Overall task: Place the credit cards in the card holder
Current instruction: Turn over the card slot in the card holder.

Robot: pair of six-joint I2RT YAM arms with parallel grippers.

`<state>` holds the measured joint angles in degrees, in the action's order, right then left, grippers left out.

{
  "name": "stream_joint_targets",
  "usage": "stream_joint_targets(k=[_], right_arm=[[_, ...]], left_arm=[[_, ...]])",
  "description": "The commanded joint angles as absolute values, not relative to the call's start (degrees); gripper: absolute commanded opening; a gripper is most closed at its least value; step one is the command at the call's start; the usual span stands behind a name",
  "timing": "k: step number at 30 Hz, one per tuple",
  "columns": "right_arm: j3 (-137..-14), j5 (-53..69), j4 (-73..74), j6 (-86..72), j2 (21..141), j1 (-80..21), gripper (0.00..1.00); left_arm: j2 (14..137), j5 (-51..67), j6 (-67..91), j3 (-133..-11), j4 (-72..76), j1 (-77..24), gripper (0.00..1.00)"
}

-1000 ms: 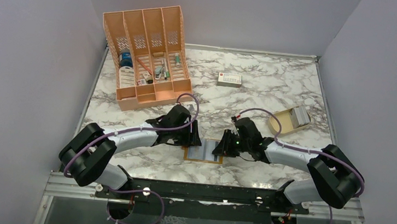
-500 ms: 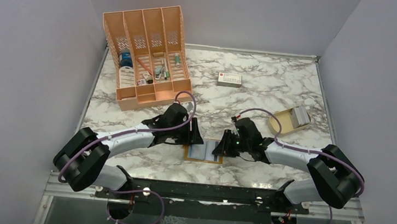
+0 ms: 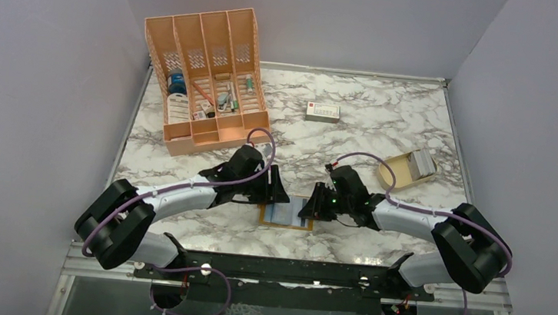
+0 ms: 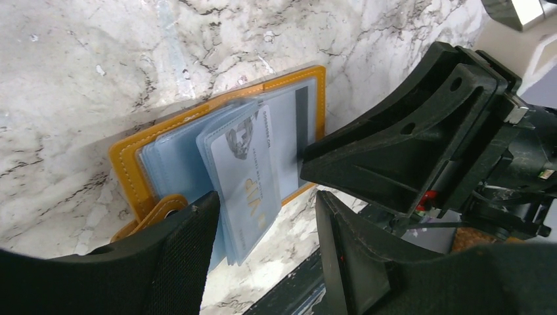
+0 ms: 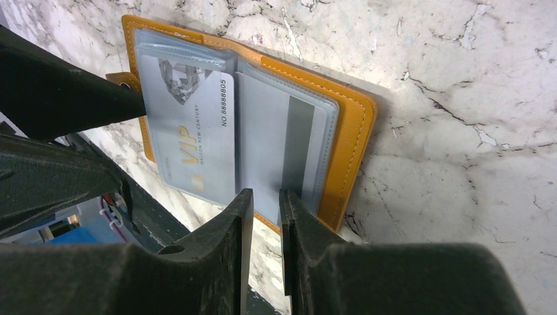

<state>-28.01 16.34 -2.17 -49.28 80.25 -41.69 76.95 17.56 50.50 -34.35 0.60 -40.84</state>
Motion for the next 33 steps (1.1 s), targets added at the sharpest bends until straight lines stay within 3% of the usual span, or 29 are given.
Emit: stream_joint_targets(k=[1,22,33], right_arm=[[-26.88,14.68,-2.33,-48.71,81.16,-42.06,0.22],[-27.94,14.15,-0.99,-48.03,80.22,-42.19,0.22],[-26.19,17.47,-7.75,-48.31,73.75,-42.55,0.31]], left_arm=[[76.2,21.02,52.09,-33.44,4.38,-40.77,0.57],[76.18,23.64,53.44,-33.68,7.48,-40.73,0.57],[77.41,25.5,53.87,-33.53,10.1,-40.79,0.58]])
